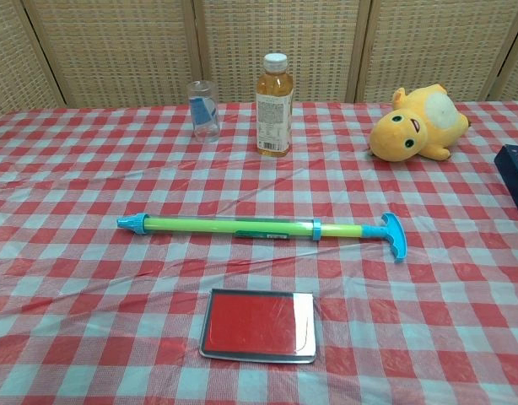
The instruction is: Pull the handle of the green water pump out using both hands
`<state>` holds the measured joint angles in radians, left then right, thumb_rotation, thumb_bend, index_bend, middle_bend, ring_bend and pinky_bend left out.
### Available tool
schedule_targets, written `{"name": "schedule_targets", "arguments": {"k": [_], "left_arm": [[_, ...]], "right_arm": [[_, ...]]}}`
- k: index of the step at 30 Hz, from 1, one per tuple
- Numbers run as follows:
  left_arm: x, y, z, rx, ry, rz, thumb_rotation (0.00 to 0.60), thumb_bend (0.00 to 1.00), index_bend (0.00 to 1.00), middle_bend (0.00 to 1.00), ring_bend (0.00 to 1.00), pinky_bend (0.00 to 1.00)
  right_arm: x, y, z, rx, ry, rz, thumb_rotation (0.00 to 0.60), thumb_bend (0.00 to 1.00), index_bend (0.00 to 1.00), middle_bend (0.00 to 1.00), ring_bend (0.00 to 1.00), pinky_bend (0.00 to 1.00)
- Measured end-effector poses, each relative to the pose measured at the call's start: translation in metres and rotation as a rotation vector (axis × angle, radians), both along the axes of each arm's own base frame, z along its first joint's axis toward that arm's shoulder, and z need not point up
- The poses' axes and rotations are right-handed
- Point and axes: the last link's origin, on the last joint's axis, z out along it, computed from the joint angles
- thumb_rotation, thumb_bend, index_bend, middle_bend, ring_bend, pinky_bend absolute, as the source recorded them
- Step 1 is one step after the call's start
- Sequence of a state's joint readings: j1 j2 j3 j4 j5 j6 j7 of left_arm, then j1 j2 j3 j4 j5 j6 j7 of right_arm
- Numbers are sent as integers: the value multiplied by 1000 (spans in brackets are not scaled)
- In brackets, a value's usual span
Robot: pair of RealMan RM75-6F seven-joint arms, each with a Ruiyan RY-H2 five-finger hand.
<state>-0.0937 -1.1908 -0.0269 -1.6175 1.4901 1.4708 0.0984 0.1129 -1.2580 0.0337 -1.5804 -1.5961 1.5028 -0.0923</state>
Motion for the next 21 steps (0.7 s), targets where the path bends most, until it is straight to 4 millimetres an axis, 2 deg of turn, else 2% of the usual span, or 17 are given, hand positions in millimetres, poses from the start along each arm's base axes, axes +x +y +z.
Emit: {"name": "schedule_targets", "arguments": {"k": [21], "left_arm": [[0,1,2,9,-3,1,600,82,0,0,0,0]], "right_arm": [[0,-1,-4,12,8,-6,600,134,0,0,0,0]]}}
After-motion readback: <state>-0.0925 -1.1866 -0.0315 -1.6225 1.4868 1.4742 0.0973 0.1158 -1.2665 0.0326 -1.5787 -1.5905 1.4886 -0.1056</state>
